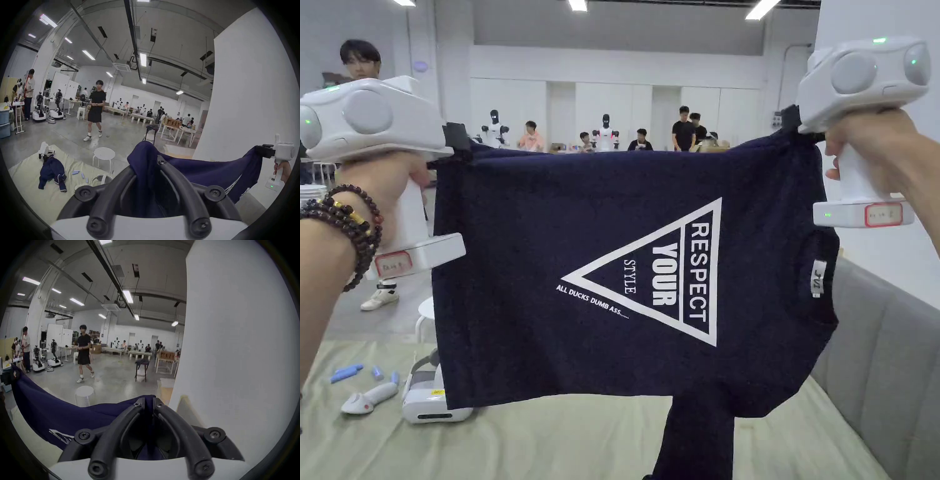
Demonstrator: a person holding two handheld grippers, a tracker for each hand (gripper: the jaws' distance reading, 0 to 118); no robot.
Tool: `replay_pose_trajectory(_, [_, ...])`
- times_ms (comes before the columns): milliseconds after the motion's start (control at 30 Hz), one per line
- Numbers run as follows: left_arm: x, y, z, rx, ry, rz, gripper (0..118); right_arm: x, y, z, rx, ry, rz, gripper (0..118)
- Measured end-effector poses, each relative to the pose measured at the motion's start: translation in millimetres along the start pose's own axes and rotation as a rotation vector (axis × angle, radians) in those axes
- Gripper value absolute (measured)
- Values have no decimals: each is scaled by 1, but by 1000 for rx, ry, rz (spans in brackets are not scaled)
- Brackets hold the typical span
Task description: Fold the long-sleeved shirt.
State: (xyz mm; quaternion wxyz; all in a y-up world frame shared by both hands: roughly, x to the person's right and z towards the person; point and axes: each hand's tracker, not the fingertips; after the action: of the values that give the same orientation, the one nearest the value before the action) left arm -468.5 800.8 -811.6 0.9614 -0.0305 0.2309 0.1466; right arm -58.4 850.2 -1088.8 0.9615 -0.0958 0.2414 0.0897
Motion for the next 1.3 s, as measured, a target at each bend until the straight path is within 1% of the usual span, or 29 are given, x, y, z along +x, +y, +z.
replay_pose_trajectory(100, [-15,-55,-13,-74,14,-7,12,-3,-73,-35,-109,37,-58,7])
replay_pose_trajectory(167, [-27,-91,-22,-121,37,-17,12,-10,-121,-50,-166,50,-69,7])
replay_pose_trajectory(267, [-45,-148,-22,-191,78,-5,12,-21,-186,-68,-282,87,-31,7])
replay_pose_trajectory(300, [-50,-159,-21,-224,77,-11,12,-23,-198,-69,-314,95,-19,7])
replay_pose_trajectory(367, [-64,-188,-17,-275,92,13,12,-28,-225,-69,-340,103,-38,7])
replay_pose_trajectory(433, [-66,-200,-6,-275,97,28,12,-29,-240,-64,-348,105,-52,7])
replay_pose_trajectory(500, [-69,-205,9,-286,103,51,12,-28,-241,-42,-340,120,-42,7])
replay_pose_trajectory(567, [-69,-211,39,-278,96,52,12,-29,-246,-11,-316,140,-24,7])
replay_pose_trajectory(633, [-69,-221,72,-270,88,26,12,-28,-256,23,-331,169,8,7])
replay_pose_trajectory(700, [-75,-237,103,-315,68,2,12,-24,-273,56,-340,182,13,7])
replay_pose_trajectory(833, [-82,-286,182,-351,63,-23,12,-15,-331,121,-381,222,-44,7])
replay_pose_trajectory(933, [-89,-334,238,-416,78,-57,12,-16,-389,172,-447,284,-37,7])
replay_pose_trajectory(1033, [-98,-394,285,-549,100,-107,12,-17,-462,207,-605,330,-27,7])
replay_pose_trajectory(1100, [-105,-433,306,-683,100,-100,12,-19,-507,231,-710,343,-6,7])
replay_pose_trajectory(1167, [-113,-463,326,-798,98,-81,12,-22,-544,257,-828,353,33,7])
replay_pose_trajectory(1233, [-114,-478,341,-878,120,-110,12,-24,-573,274,-933,401,54,7])
replay_pose_trajectory(1300, [-114,-486,348,-909,149,-147,12,-26,-595,279,-986,425,44,7])
